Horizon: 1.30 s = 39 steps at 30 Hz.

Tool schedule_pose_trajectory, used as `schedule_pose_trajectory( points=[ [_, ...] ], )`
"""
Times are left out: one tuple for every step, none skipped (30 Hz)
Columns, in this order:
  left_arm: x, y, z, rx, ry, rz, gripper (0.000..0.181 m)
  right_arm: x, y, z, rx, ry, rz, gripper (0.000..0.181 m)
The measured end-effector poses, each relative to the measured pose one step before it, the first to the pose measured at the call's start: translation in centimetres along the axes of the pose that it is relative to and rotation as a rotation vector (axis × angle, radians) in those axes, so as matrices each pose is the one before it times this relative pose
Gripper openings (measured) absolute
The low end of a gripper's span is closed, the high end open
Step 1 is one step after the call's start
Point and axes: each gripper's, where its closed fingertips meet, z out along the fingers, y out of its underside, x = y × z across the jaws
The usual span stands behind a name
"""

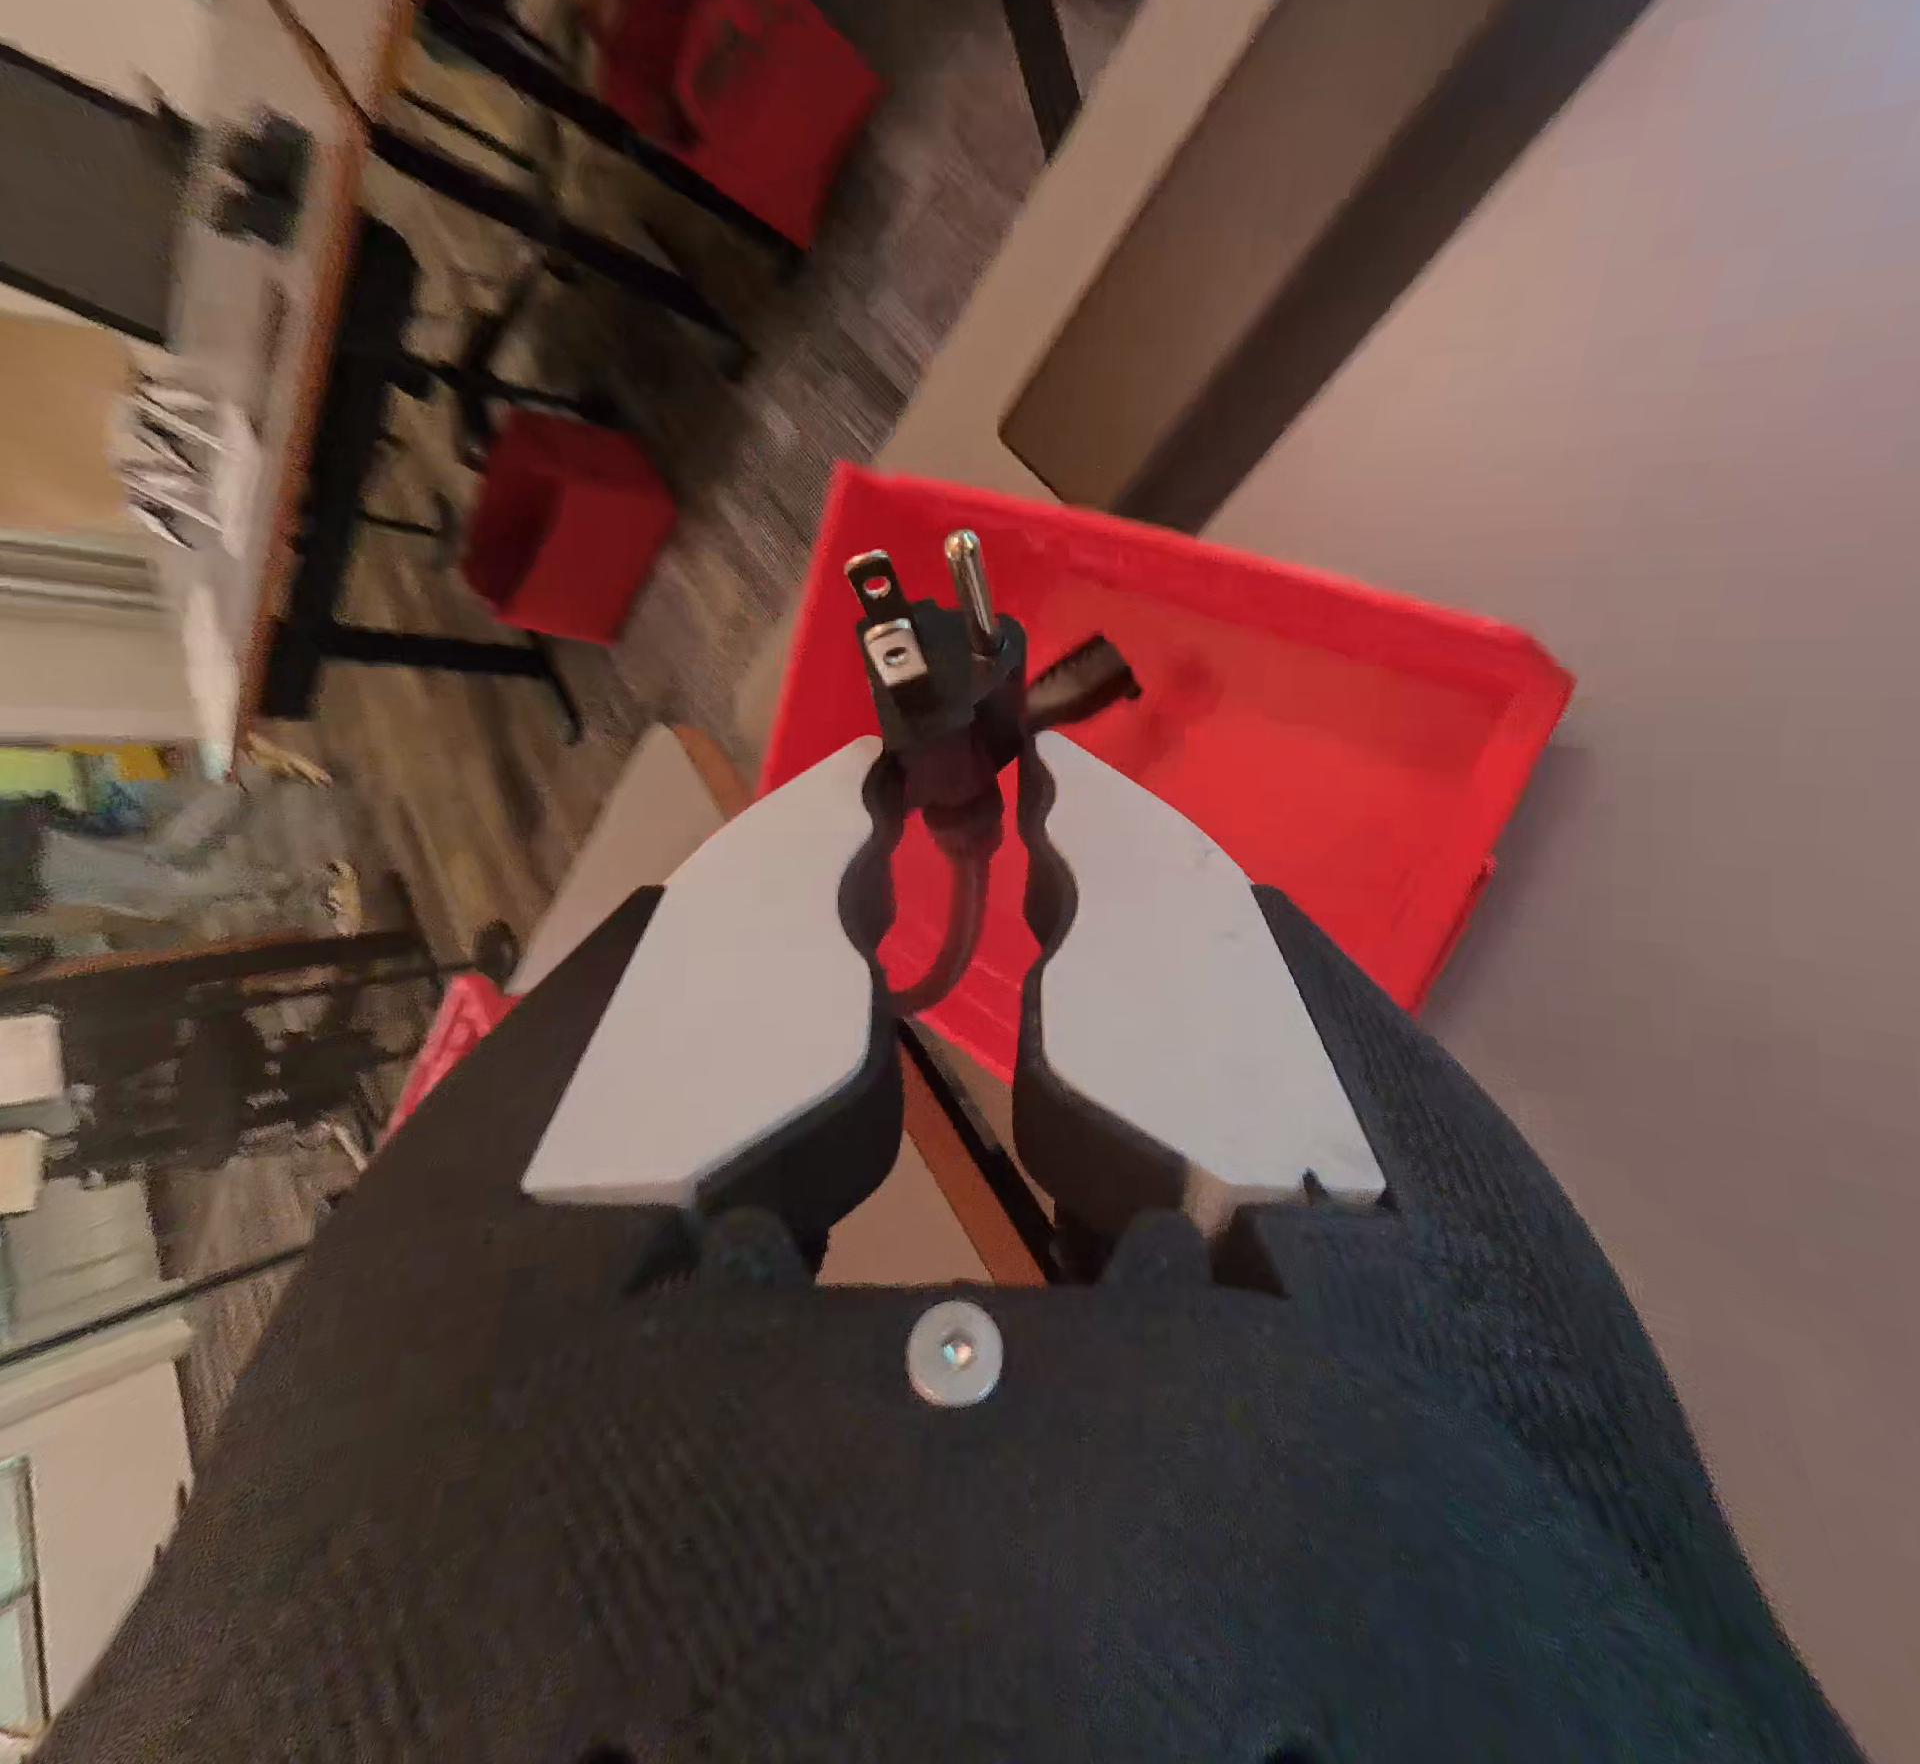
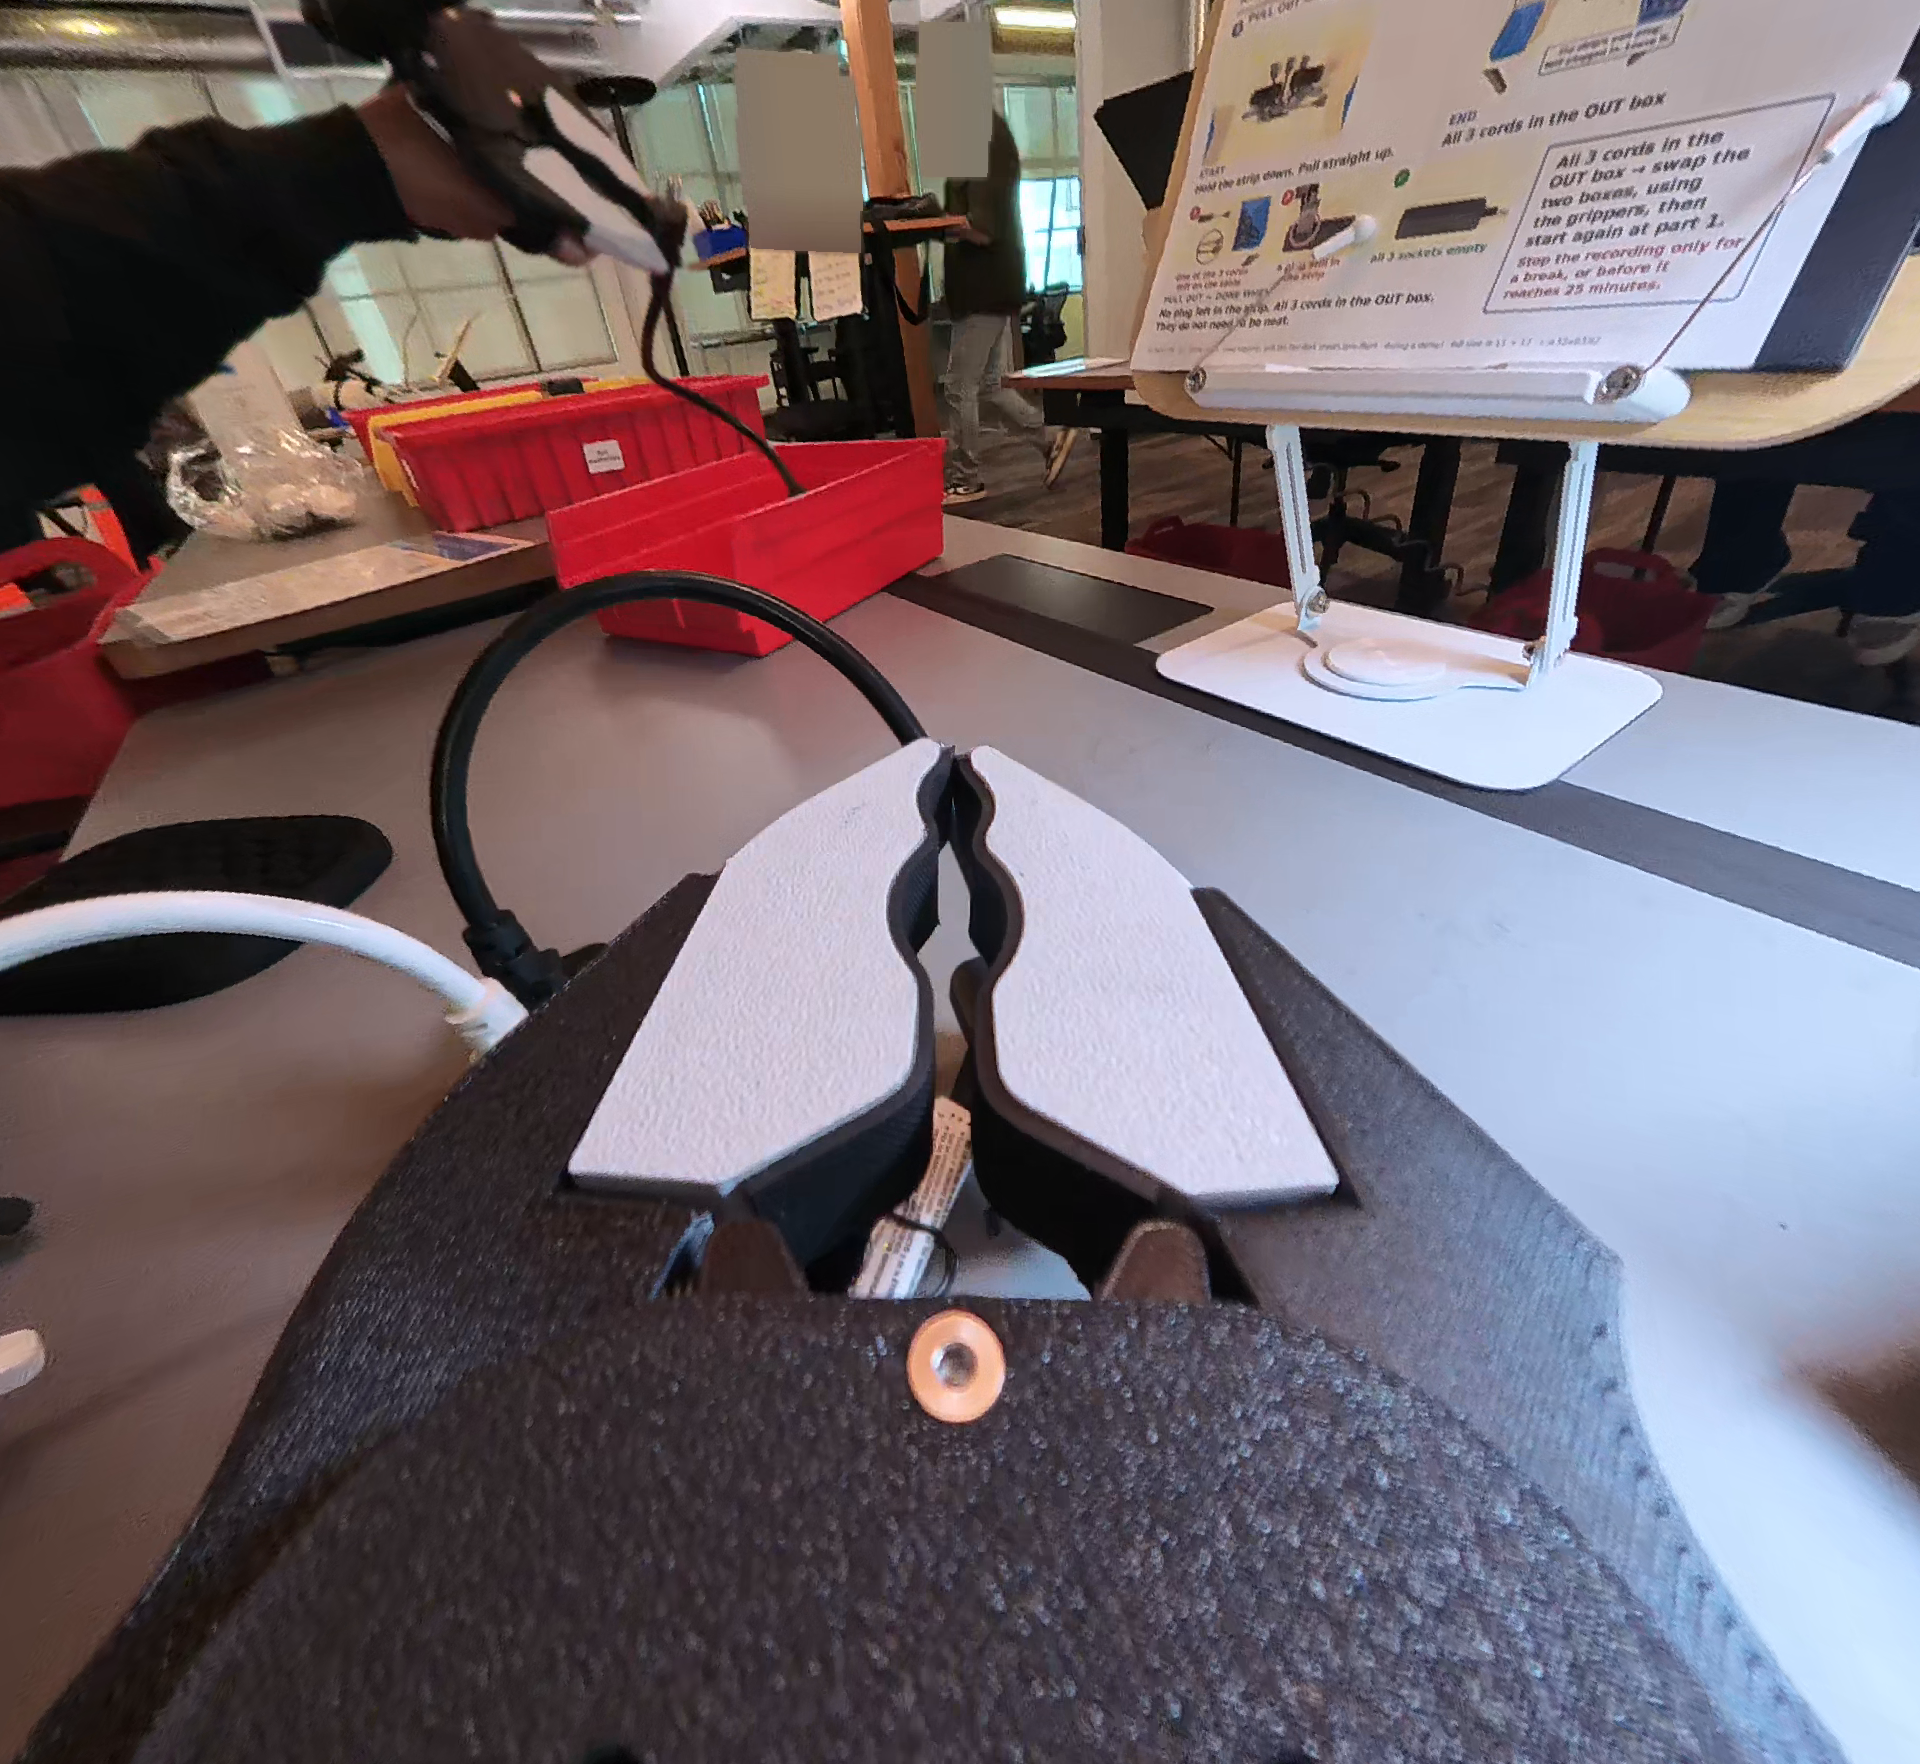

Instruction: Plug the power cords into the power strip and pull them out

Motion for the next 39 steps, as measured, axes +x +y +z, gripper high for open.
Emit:
schedule_pose_trajectory(
  points=[
    [-0.362, -1.319, -1.544, 0.0464, -0.0325, 0.0102, 0.021, -0.185, -0.261, -0.070, 0.0088, -0.0033, -0.0027, 0.000],
    [-0.286, -1.391, -1.466, 0.0486, -0.0321, 0.0106, 0.021, -0.178, -0.240, -0.035, 0.0082, -0.0019, -0.0040, 0.000],
    [-0.137, -1.507, -1.374, 0.0547, -0.0250, 0.0097, 0.021, -0.175, -0.211, -0.014, 0.0068, -0.0016, -0.0052, 0.000],
    [-0.073, -1.588, -1.286, 0.0588, -0.0244, 0.0078, 0.020, -0.203, -0.155, 0.033, 0.0034, -0.0029, -0.0037, 0.000],
    [0.013, -1.573, -1.148, 0.0545, -0.0208, 0.0078, 0.020, -0.240, -0.178, 0.067, 0.0036, -0.0047, -0.0008, 0.000],
    [0.155, -1.557, -1.030, 0.0517, -0.0128, 0.0103, 0.020, -0.300, -0.254, 0.094, 0.0072, -0.0077, 0.0002, 0.000],
    [0.293, -1.567, -0.909, 0.0539, -0.0048, 0.0082, 0.019, -0.331, -0.311, 0.136, 0.0081, -0.0083, 0.0000, 0.000],
    [0.467, -1.581, -0.762, 0.0565, 0.0059, 0.0007, 0.019, -0.314, -0.415, 0.170, 0.0102, -0.0064, -0.0025, 0.000],
    [0.633, -1.530, -0.609, 0.0557, 0.0142, -0.0047, 0.019, -0.314, -0.524, 0.198, 0.0127, -0.0061, -0.0057, 0.000],
    [0.733, -1.427, -0.445, 0.0516, 0.0144, -0.0035, 0.019, -0.340, -0.638, 0.227, 0.0131, -0.0074, -0.0055, 0.000],
    [0.863, -1.338, -0.304, 0.0511, 0.0164, -0.0033, 0.019, -0.429, -0.747, 0.240, 0.0154, -0.0110, -0.0041, 0.000],
    [1.039, -1.270, -0.154, 0.0551, 0.0234, -0.0100, 0.019, -0.528, -0.827, 0.275, 0.0177, -0.0136, -0.0092, 0.000],
    [1.193, -1.181, 0.005, 0.0579, 0.0301, -0.0186, 0.019, -0.569, -0.822, 0.336, 0.0139, -0.0121, -0.0153, 0.000],
    [1.289, -1.069, 0.170, 0.0596, 0.0324, -0.0253, 0.019, -0.711, -0.775, 0.424, 0.0093, -0.0183, -0.0158, 0.000],
    [1.475, -0.929, 0.333, 0.0599, 0.0414, -0.0294, 0.019, -0.889, -0.694, 0.522, 0.0037, -0.0277, -0.0158, 0.000],
    [1.555, -0.784, 0.494, 0.0579, 0.0434, -0.0330, 0.019, -0.862, -0.542, 0.654, -0.0069, -0.0234, -0.0200, 0.002],
    [1.546, -0.686, 0.603, 0.0616, 0.0398, -0.0318, 0.019, -0.863, -0.396, 0.771, -0.0167, -0.0231, -0.0280, 0.004],
    [1.528, -0.581, 0.701, 0.0634, 0.0381, -0.0336, 0.019, -0.910, -0.321, 0.875, -0.0203, -0.0261, -0.0347, 0.008],
    [1.473, -0.485, 0.762, 0.0651, 0.0378, -0.0373, 0.019, -0.745, -0.248, 0.945, -0.0249, -0.0141, -0.0406, 0.012],
    [1.379, -0.350, 0.791, 0.0639, 0.0360, -0.0385, 0.019, -0.592, -0.208, 0.926, -0.0266, -0.0056, -0.0479, 0.016],
    [1.238, -0.248, 0.760, 0.0611, 0.0316, -0.0354, 0.019, -0.567, -0.302, 0.846, -0.0182, -0.0066, -0.0468, 0.020],
    [1.024, -0.212, 0.691, 0.0604, 0.0253, -0.0323, 0.019, -0.669, -0.446, 0.738, -0.0030, -0.0183, -0.0303, 0.020],
    [0.837, -0.201, 0.623, 0.0584, 0.0208, -0.0319, 0.018, -0.834, -0.504, 0.719, 0.0055, -0.0361, 0.0006, 0.019],
    [0.639, -0.226, 0.558, 0.0564, 0.0159, -0.0278, 0.018, -1.046, -0.376, 0.796, 0.0003, -0.0553, 0.0284, 0.019],
    [0.503, -0.186, 0.547, 0.0479, 0.0155, -0.0277, 0.018, -0.918, -0.217, 0.886, -0.0051, -0.0449, 0.0347, 0.022],
    [0.368, -0.191, 0.543, 0.0387, 0.0128, -0.0224, 0.018, -0.356, -0.065, 0.915, -0.0072, -0.0015, 0.0107, 0.027],
    [0.329, -0.190, 0.556, 0.0271, 0.0136, -0.0135, 0.017, 0.331, 0.304, 0.858, -0.0289, 0.0481, -0.0195, 0.032],
    [0.360, -0.244, 0.526, 0.0209, 0.0171, -0.0070, 0.017, 0.702, 0.346, 0.737, -0.0348, 0.0692, -0.0477, 0.039],
    [0.414, -0.295, 0.494, 0.0187, 0.0217, -0.0078, 0.018, 0.777, 0.079, 0.560, -0.0121, 0.0656, -0.0532, 0.042],
    [0.414, -0.290, 0.477, 0.0163, 0.0200, -0.0063, 0.018, 0.710, -0.148, 0.474, 0.0039, 0.0452, -0.0274, 0.042],
    [0.396, -0.209, 0.443, 0.0107, 0.0151, 0.0019, 0.017, 0.411, -0.215, 0.467, 0.0075, 0.0127, -0.0001, 0.042],
    [0.371, -0.113, 0.405, 0.0045, 0.0113, 0.0075, 0.017, 0.152, -0.259, 0.517, 0.0090, -0.0130, 0.0215, 0.043],
    [0.369, -0.079, 0.352, 0.0013, 0.0131, 0.0050, 0.017, 0.033, -0.247, 0.547, 0.0093, -0.0205, 0.0317, 0.045],
    [0.387, -0.088, 0.302, 0.0020, 0.0156, -0.0015, 0.017, 0.020, -0.256, 0.579, 0.0134, -0.0158, 0.0233, 0.045],
    [0.344, -0.093, 0.233, 0.0017, 0.0130, -0.0006, 0.017, 0.014, -0.246, 0.588, 0.0147, -0.0101, 0.0051, 0.045],
    [0.288, 0.041, 0.187, -0.0078, 0.0092, 0.0032, 0.017, -0.105, -0.330, 0.540, 0.0183, -0.0117, -0.0085, 0.044],
    [0.172, 0.122, 0.092, -0.0137, 0.0012, 0.0087, 0.017, -0.125, -0.388, 0.469, 0.0205, -0.0095, -0.0118, 0.039],
    [0.085, 0.098, -0.054, -0.0113, -0.0050, 0.0098, 0.017, -0.102, -0.383, 0.353, 0.0197, -0.0075, -0.0176, 0.030],
    [0.090, 0.007, -0.202, -0.0044, -0.0011, 0.0028, 0.017, 0.143, -0.244, 0.164, 0.0126, 0.0063, -0.0320, 0.011]
  ],
)
